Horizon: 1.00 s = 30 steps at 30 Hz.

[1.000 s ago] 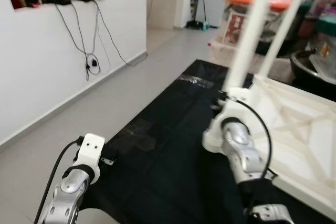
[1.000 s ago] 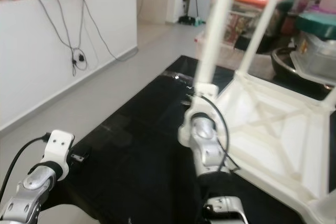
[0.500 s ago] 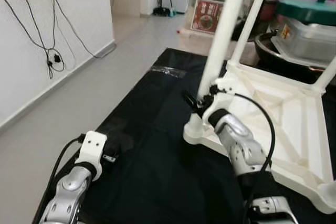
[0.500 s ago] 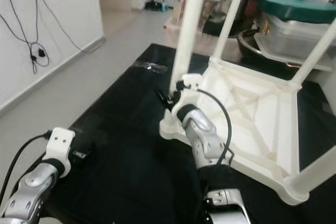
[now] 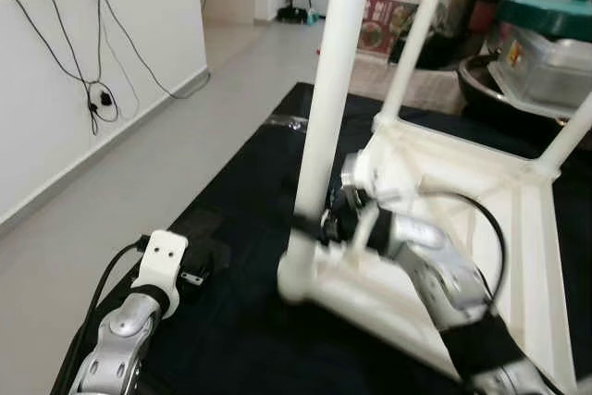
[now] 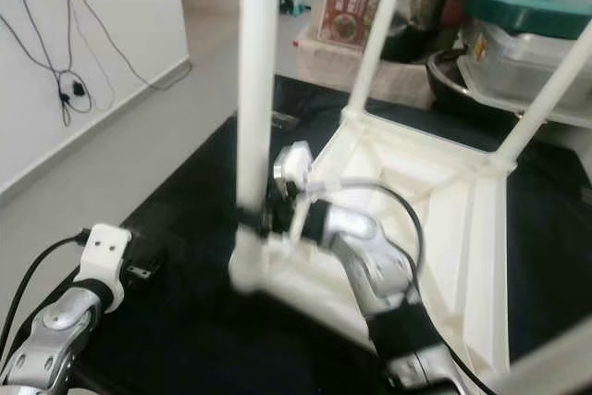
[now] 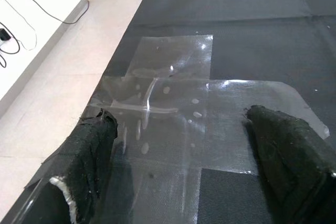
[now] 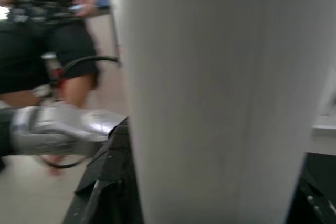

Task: Building children table

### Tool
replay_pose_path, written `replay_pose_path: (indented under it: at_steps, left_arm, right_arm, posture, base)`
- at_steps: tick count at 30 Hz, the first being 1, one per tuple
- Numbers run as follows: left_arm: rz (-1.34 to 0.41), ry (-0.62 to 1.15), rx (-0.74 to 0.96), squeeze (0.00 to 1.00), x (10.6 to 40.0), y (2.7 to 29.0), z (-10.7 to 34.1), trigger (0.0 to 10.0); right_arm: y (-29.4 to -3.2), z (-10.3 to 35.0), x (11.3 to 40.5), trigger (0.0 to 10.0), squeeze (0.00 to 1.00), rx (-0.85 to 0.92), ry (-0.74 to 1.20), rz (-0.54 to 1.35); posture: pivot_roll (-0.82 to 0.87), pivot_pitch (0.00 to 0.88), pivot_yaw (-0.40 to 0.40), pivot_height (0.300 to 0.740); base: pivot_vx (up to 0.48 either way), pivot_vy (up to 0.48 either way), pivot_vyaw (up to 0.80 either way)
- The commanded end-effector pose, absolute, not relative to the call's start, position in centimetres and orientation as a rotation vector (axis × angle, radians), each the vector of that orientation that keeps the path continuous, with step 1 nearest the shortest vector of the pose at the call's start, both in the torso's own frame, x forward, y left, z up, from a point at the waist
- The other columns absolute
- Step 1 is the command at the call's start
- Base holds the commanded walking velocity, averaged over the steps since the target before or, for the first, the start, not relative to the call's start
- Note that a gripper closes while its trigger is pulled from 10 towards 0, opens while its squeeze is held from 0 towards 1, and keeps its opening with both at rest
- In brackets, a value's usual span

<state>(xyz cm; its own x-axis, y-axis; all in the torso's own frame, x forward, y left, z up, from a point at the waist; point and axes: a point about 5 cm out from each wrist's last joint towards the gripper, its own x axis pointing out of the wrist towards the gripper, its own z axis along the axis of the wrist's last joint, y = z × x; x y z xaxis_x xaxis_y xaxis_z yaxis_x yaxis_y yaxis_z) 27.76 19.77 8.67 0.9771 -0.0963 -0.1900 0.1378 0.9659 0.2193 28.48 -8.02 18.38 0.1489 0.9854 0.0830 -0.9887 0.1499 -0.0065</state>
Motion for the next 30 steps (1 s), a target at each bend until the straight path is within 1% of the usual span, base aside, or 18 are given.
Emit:
replay_pose_path:
  at_steps: [1, 3, 7, 8, 9, 11, 12, 14, 15, 16, 17, 19, 20, 21, 22, 24, 25, 30]
  left_arm:
    - [-0.121, 0.231, 0.239, 0.0, 27.2, 20.0, 7.7, 10.0]
    - [-0.12, 0.249, 0.246, 0.0, 26.8, 20.5, 7.2, 10.0]
    - [-0.12, 0.251, 0.248, 0.0, 26.8, 20.6, 7.2, 10.0]
    - [-0.121, 0.245, 0.248, 0.0, 27.1, 20.5, 7.3, 10.0]
    - [-0.121, 0.245, 0.248, 0.0, 27.1, 20.5, 7.3, 10.0]
    - [-0.123, 0.236, 0.244, 0.0, 27.3, 20.2, 7.5, 10.0]
    - [-0.126, 0.231, 0.241, 0.0, 27.5, 20.0, 7.7, 10.0]
    - [-0.126, 0.231, 0.241, 0.0, 27.5, 20.0, 7.7, 10.0]
    - [-0.127, 0.228, 0.24, 0.0, 27.6, 19.8, 7.7, 10.0]
    - [-0.127, 0.228, 0.24, 0.0, 27.6, 19.8, 7.7, 10.0]
    - [-0.121, 0.227, 0.241, 0.0, 27.5, 20.0, 7.7, 10.0]
    - [-0.115, 0.229, 0.244, 0.0, 27.3, 20.2, 7.6, 10.0]
    - [-0.109, 0.232, 0.246, 0.0, 27.2, 20.4, 7.6, 10.0]
    - [-0.109, 0.232, 0.246, 0.0, 27.2, 20.4, 7.6, 10.0]
    - [-0.106, 0.233, 0.247, 0.0, 27.2, 20.6, 7.5, 10.0]
    - [-0.105, 0.234, 0.248, 0.0, 27.2, 20.7, 7.5, 10.0]
    - [-0.115, 0.226, 0.243, 0.0, 27.5, 20.2, 7.6, 10.0]
    - [-0.122, 0.218, 0.239, 0.0, 27.8, 19.8, 7.7, 10.0]
  right_arm:
    - [-7.8, 18.3, 26.8, 3.6, 0.0, 0.054, -0.065, 1.533]
    - [-9.0, 17.2, 24.1, 2.3, 0.0, 0.046, -0.012, 1.606]
    - [-9.1, 17.1, 24.0, 2.3, 0.0, 0.047, -0.01, 1.607]
    - [-9.2, 16.9, 25.1, 0.0, 0.0, 0.06, -0.001, 1.502]
    - [-9.2, 16.9, 25.1, 0.0, 0.0, 0.06, -0.001, 1.502]
    - [-9.3, 16.2, 27.1, 0.0, 0.0, 0.057, 0.032, 1.301]
    - [-10.2, 14.7, 30.5, 0.0, 0.0, 0.056, 0.123, 0.921]
    - [-10.2, 14.7, 30.5, 0.0, 0.0, 0.056, 0.123, 0.921]
    - [-12.5, 13.1, 33.0, 0.0, 0.0, 0.053, 0.214, 0.5]
    - [-12.5, 13.1, 33.0, 0.0, 0.0, 0.053, 0.214, 0.5]
    - [-15.0, 11.6, 33.5, 0.0, 0.0, 0.054, 0.283, 0.133]
    - [-16.7, 10.7, 33.1, 0.0, 0.0, 0.074, 0.319, -0.092]
    - [-16.9, 10.6, 32.5, 4.0, 0.0, 0.152, 0.313, -0.153]
    - [-16.9, 10.6, 32.5, 4.0, 0.0, 0.152, 0.313, -0.153]
    - [-15.9, 11.4, 32.3, 10.0, 0.0, 0.181, 0.274, -0.063]
    - [-14.9, 12.1, 32.2, 10.0, 0.0, 0.194, 0.244, 0.026]
    - [-13.2, 14.1, 32.2, 10.0, 1.0, 0.221, 0.143, 0.262]
    - [-12.0, 15.6, 32.4, 10.0, 1.0, 0.265, 0.104, 0.487]
  posture:
    - [0.13, 0.0, -0.075, 0.74]
    - [0.1, 0.0, -0.061, 0.74]
    - [0.1, 0.0, -0.061, 0.74]
    - [0.1, 0.0, -0.061, 0.74]
    - [0.1, 0.0, -0.061, 0.74]
    - [0.09, 0.0, -0.059, 0.74]
    - [0.1, 0.0, -0.059, 0.74]
    - [0.1, 0.0, -0.059, 0.74]
    - [0.1, 0.0, -0.067, 0.74]
    - [0.1, 0.0, -0.067, 0.74]
    - [0.11, 0.0, -0.068, 0.74]
    - [0.11, 0.0, -0.067, 0.74]
    - [0.11, 0.0, -0.067, 0.74]
    - [0.11, 0.0, -0.067, 0.74]
    - [0.11, 0.0, -0.065, 0.74]
    - [0.11, 0.0, -0.065, 0.74]
    - [0.1, 0.0, -0.061, 0.74]
    - [0.11, 0.0, -0.066, 0.74]
  base:
    - [0.0, 0.0, 0.0]
    - [0.0, 0.0, 0.0]
    - [0.0, 0.0, 0.0]
    - [0.0, 0.0, 0.0]
    - [0.0, 0.0, 0.0]
    - [0.0, 0.0, 0.0]
    - [0.0, 0.0, 0.0]
    - [0.0, 0.0, 0.0]
    - [0.0, 0.0, 0.0]
    - [0.0, 0.0, 0.0]
    - [0.0, 0.0, 0.0]
    - [0.0, 0.0, 0.0]
    - [0.0, 0.0, 0.0]
    - [0.0, 0.0, 0.0]
    - [0.0, 0.0, 0.0]
    - [0.0, 0.0, 0.0]
    - [0.0, 0.0, 0.0]
    - [0.0, 0.0, 0.0]
